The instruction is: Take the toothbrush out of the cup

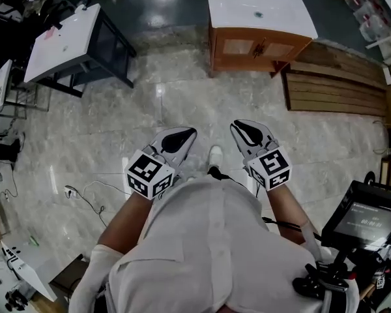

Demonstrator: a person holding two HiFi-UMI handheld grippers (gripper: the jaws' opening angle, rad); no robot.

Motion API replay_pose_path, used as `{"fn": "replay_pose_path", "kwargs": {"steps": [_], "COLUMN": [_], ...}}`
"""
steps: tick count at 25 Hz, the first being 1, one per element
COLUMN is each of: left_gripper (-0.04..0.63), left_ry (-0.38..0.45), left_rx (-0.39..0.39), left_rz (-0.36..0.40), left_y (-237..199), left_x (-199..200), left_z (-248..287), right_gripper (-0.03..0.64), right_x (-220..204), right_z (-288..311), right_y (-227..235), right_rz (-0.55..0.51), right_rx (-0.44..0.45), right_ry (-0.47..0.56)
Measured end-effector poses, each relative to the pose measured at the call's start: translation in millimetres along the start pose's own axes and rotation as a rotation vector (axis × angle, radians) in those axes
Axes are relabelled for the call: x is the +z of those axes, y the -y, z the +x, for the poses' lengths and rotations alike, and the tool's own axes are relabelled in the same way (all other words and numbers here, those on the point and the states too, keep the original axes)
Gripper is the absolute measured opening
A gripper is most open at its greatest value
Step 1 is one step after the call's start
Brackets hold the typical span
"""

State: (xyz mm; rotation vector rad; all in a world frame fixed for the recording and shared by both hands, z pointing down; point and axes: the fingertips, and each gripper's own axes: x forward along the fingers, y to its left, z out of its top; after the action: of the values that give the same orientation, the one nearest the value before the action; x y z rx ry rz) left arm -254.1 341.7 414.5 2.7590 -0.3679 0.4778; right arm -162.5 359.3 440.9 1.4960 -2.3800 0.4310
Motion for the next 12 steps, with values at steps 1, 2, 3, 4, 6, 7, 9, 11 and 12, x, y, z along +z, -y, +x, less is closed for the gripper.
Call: {"fn": "replay_pose_path", "kwargs": {"steps": [1, 2, 3, 4, 6, 7, 9, 11, 12], "left_gripper": [0.006, 0.006, 0.006, 0.006, 0.006, 0.006, 0.006, 0.006, 0.006], "left_ry": [0.004, 0.006, 0.007, 0.008, 0.011, 0.013, 0.01, 0.004, 0.002], "left_rx": [0.002, 0.006, 0.012, 0.018, 0.028, 0.031, 0.031, 0.03, 0.029], "left_rz": [0.003, 0.008, 0.012, 0.014, 0.012, 0.008, -0.002, -0.003, -0.002], "left_y": [-2.2, -4.8, -7.8, -10.5, -14.9, -17.4, -21.9, -26.6, -30.2], "left_x": [6.9, 13.4, 19.4, 24.6, 32.6, 35.9, 41.5, 46.4, 49.4], "left_z": [8.1, 16.4, 24.5, 32.0, 45.7, 52.5, 65.3, 74.6, 78.8], "right_gripper": [0.009, 0.009, 0.019, 0.038, 0.051, 0.051, 0.051, 0.051, 0.051], "right_x": [2.9, 5.4, 7.3, 8.3, 7.0, 5.3, 1.7, 0.3, 1.1], "right_z": [1.6, 3.2, 5.0, 6.5, 8.6, 9.8, 12.8, 15.3, 17.1], "right_y": [9.3, 19.0, 28.2, 36.4, 50.9, 58.7, 73.5, 84.2, 89.1], "right_rz": [-0.003, -0.006, -0.006, -0.005, 0.0, 0.003, 0.016, 0.03, 0.033], "right_rx": [0.002, 0.004, 0.007, 0.013, 0.028, 0.032, 0.032, 0.024, 0.019], "right_ry": [0.005, 0.01, 0.014, 0.016, 0.013, 0.01, 0.004, 0.001, 0.001]}}
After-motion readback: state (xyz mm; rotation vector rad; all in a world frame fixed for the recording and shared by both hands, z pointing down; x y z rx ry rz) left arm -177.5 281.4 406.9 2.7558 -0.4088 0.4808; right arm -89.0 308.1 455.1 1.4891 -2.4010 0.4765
